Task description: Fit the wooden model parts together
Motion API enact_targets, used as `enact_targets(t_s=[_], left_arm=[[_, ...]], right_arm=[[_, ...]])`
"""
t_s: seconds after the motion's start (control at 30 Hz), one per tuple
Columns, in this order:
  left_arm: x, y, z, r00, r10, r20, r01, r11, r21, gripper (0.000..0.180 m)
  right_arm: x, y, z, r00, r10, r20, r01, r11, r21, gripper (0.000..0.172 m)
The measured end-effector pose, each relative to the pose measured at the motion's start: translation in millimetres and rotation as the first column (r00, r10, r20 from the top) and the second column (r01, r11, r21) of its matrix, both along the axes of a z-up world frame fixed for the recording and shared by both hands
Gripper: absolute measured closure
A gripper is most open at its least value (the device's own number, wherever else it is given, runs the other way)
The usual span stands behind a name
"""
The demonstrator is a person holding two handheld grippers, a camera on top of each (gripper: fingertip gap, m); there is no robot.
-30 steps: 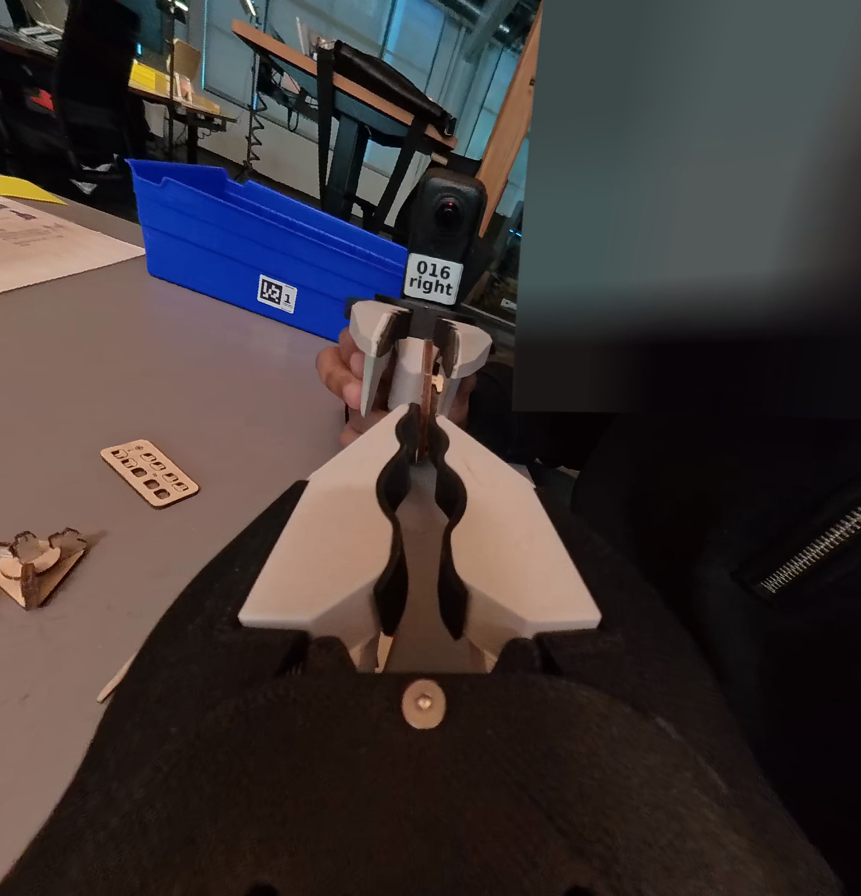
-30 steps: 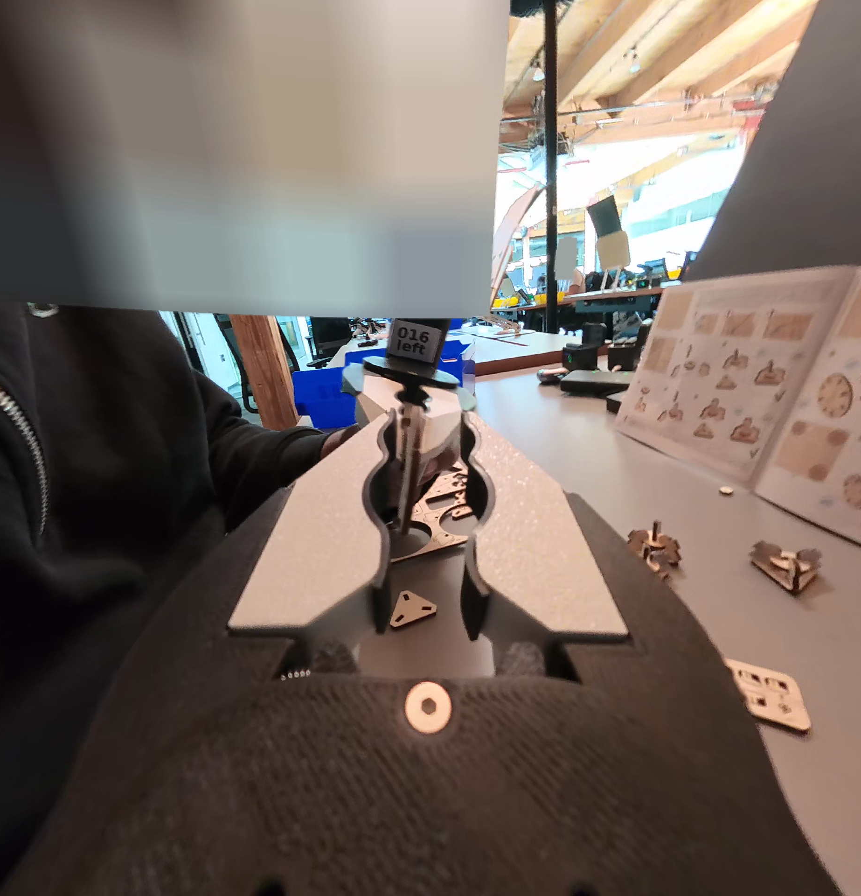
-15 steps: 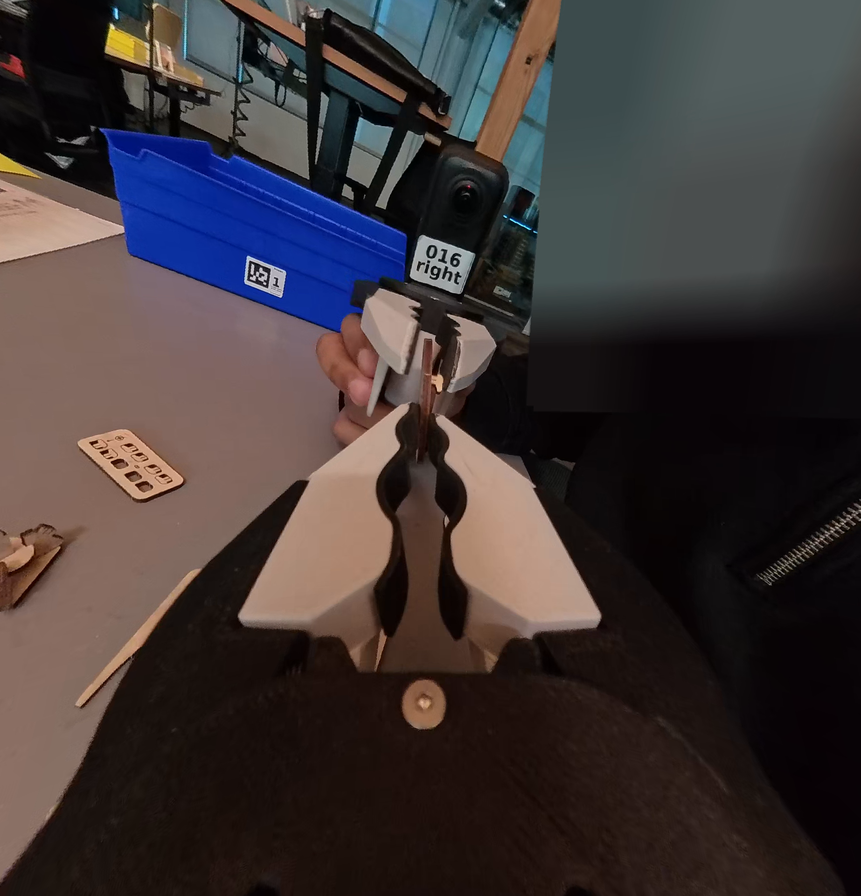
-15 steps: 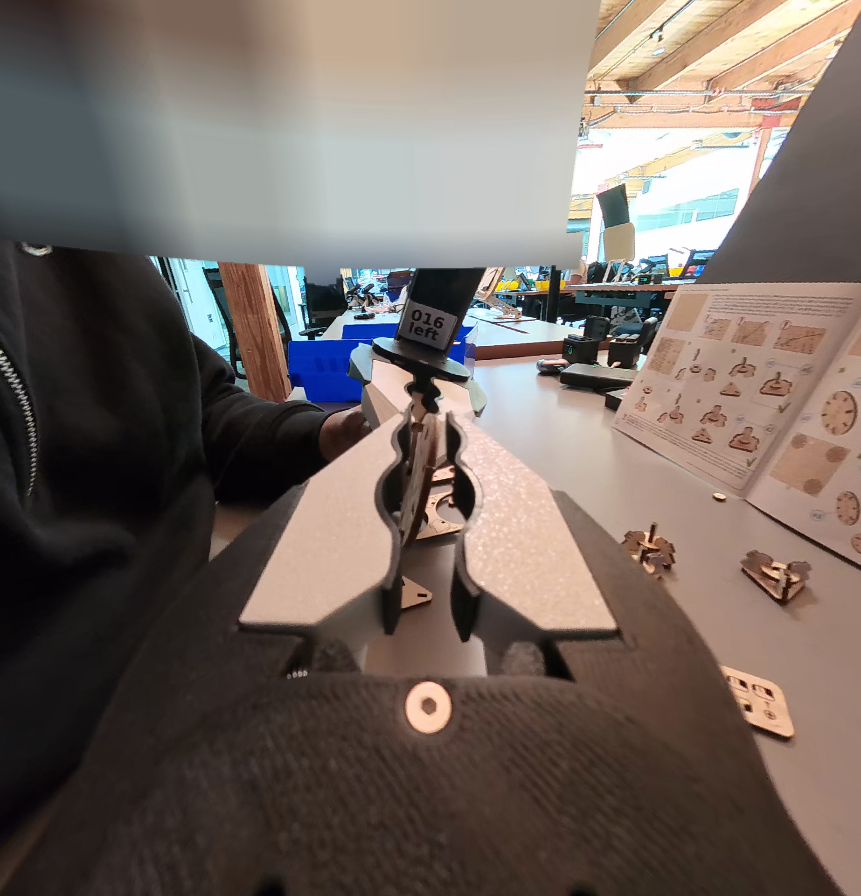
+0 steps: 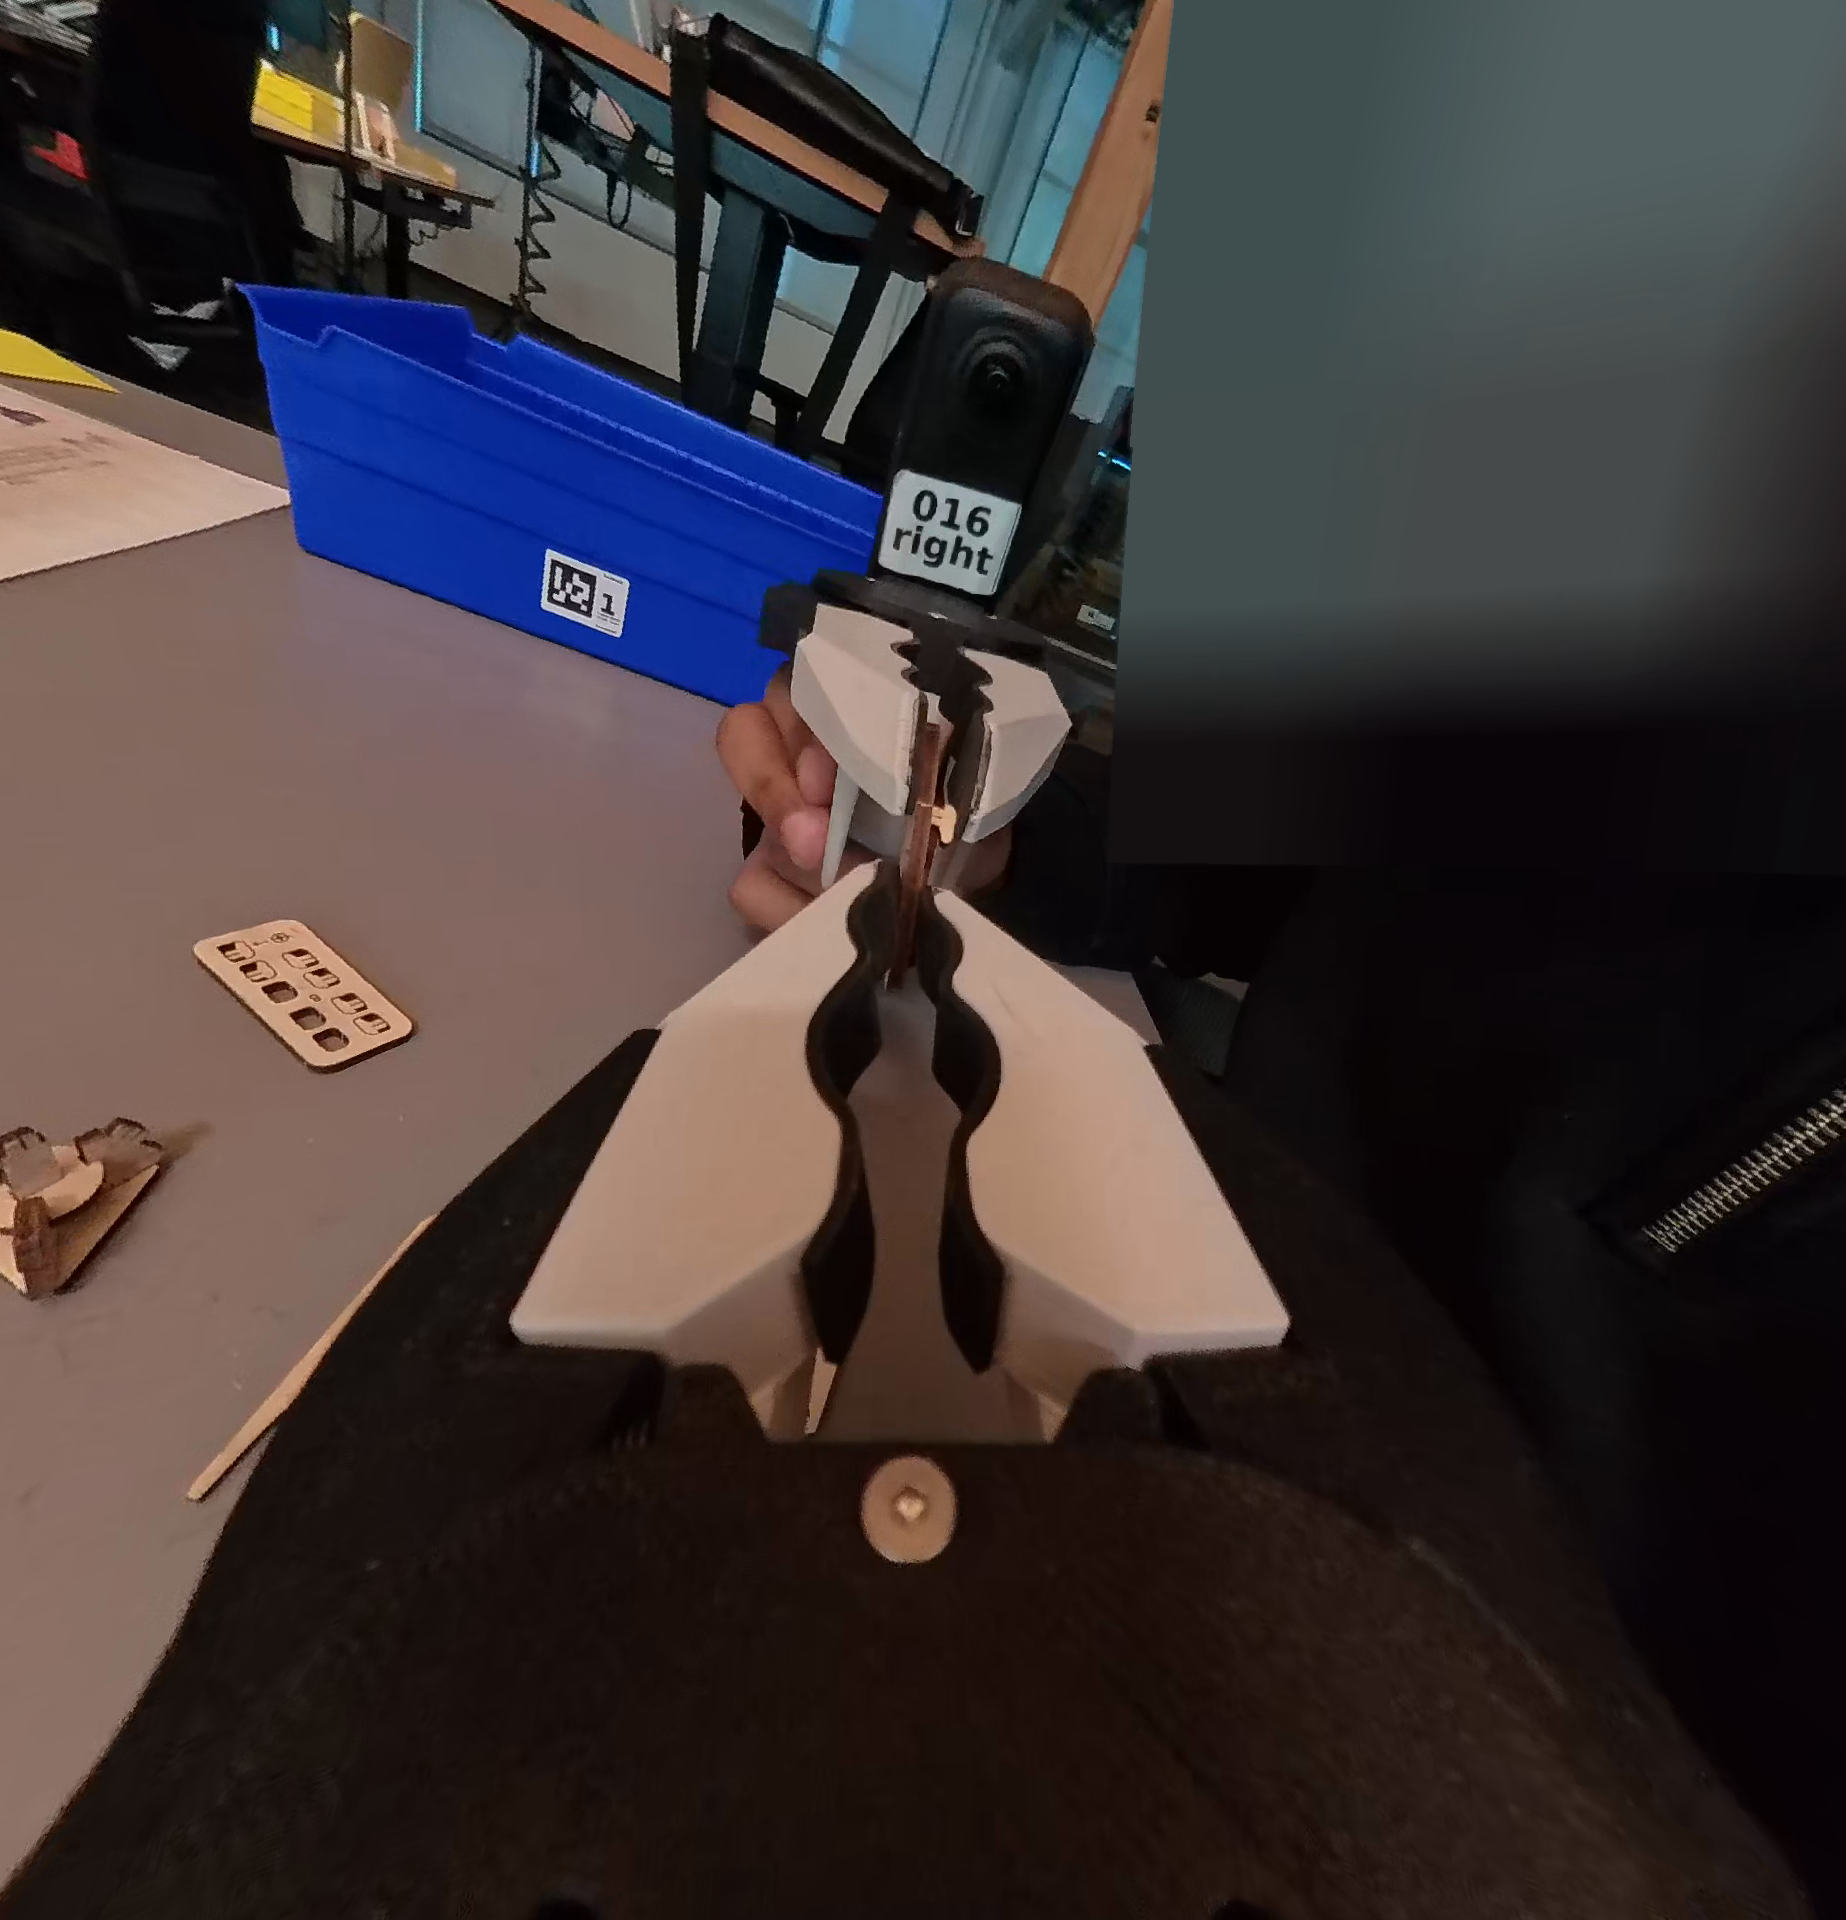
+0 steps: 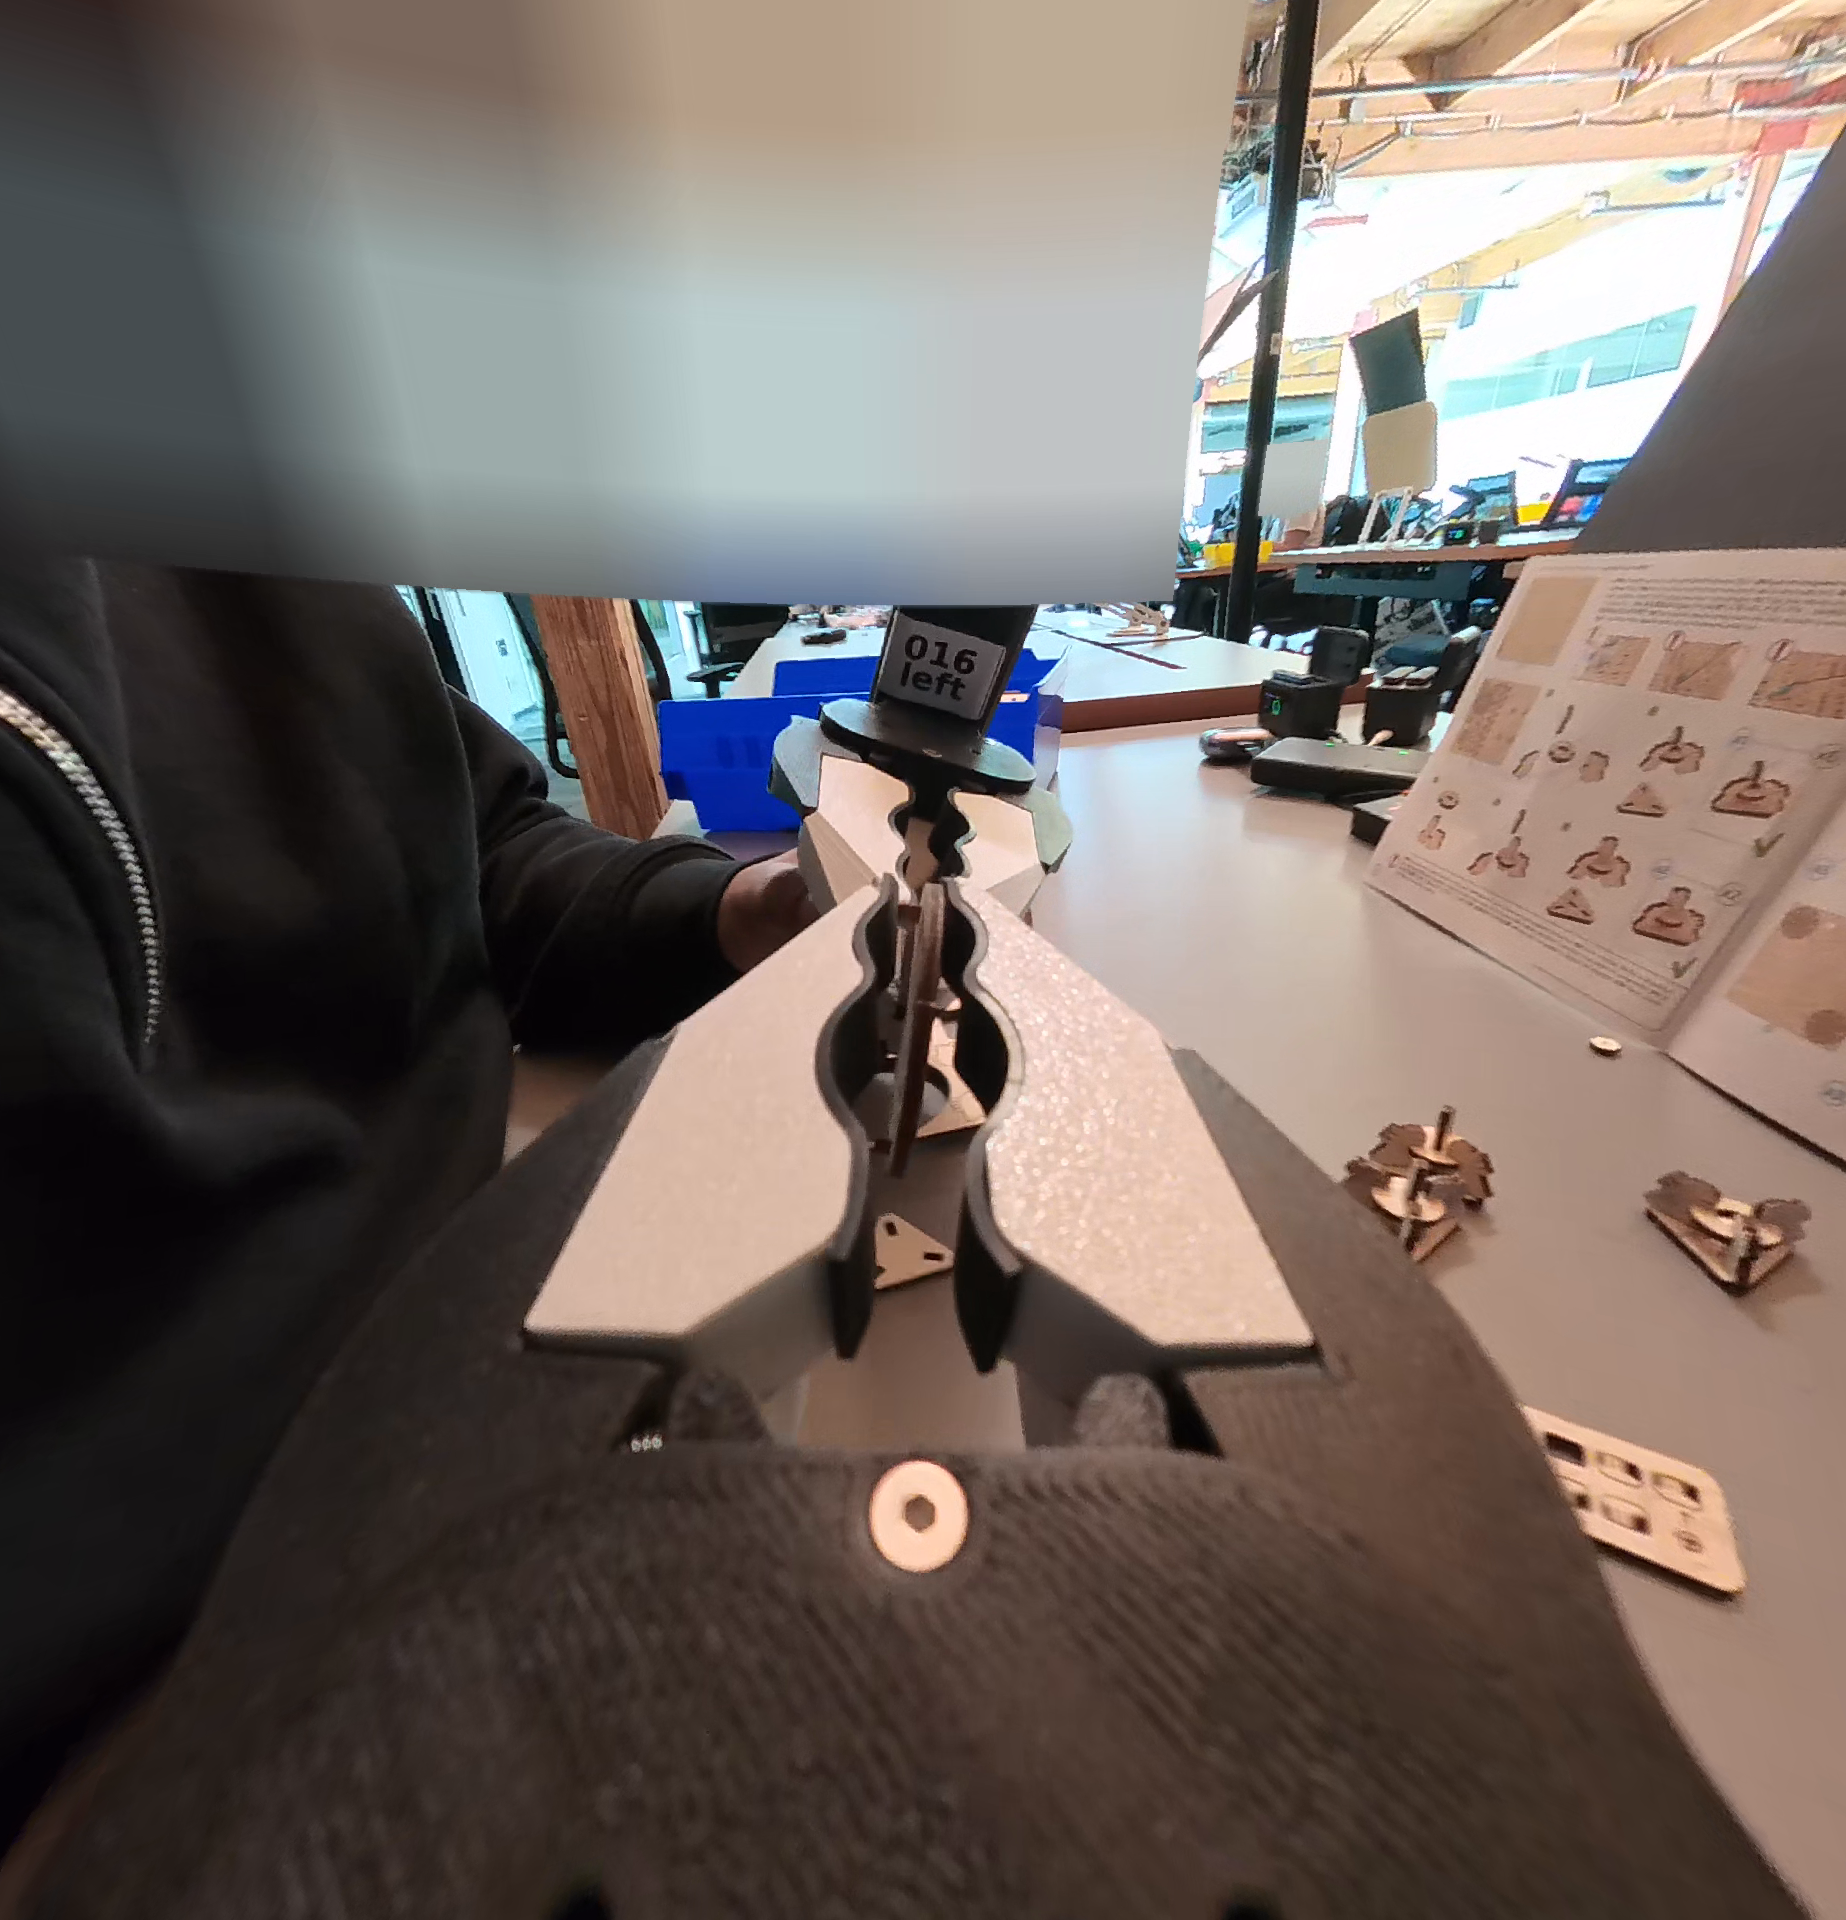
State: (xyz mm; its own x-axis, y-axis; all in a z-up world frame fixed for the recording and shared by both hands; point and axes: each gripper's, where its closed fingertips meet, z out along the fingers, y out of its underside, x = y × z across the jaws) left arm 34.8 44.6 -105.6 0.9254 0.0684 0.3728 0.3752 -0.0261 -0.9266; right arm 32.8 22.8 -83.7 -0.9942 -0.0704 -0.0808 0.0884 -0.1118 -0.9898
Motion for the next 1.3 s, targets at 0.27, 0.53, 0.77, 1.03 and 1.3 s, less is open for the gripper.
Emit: enact_targets(t_s=[0.27, 0.53, 0.77, 1.03, 1.3], left_arm=[[1, 1, 0, 1.000, 0.002, 0.001, -0.002, 1.000, -0.004, 0.180], [0, 0, -2, 1.000, 0.008, -0.012, -0.009, 1.000, -0.016, 0.180], [-5, 0, -5, 0.995, -0.008, 0.100, 0.007, 1.000, 0.008, 0.180], [-21, -7, -48, 0.950, 0.059, 0.306, -0.001, 0.983, -0.185, 0.180], [-17, -5, -88, 0.919, 0.114, 0.377, 0.044, 0.921, -0.387, 0.175]], right_arm=[[1, -1, -1, 0.997, 0.033, 0.068, -0.033, 0.999, 0.008, 0.167], [1, -5, -4, 0.992, 0.050, 0.117, -0.054, 0.998, 0.033, 0.167], [-7, -3, -6, 0.990, 0.019, 0.137, -0.018, 1.000, -0.011, 0.160], [-43, 3, -36, 0.912, -0.022, 0.409, -0.041, 0.989, 0.144, 0.118], [-67, 9, -45, 0.940, -0.184, 0.287, 0.111, 0.962, 0.251, 0.124]])
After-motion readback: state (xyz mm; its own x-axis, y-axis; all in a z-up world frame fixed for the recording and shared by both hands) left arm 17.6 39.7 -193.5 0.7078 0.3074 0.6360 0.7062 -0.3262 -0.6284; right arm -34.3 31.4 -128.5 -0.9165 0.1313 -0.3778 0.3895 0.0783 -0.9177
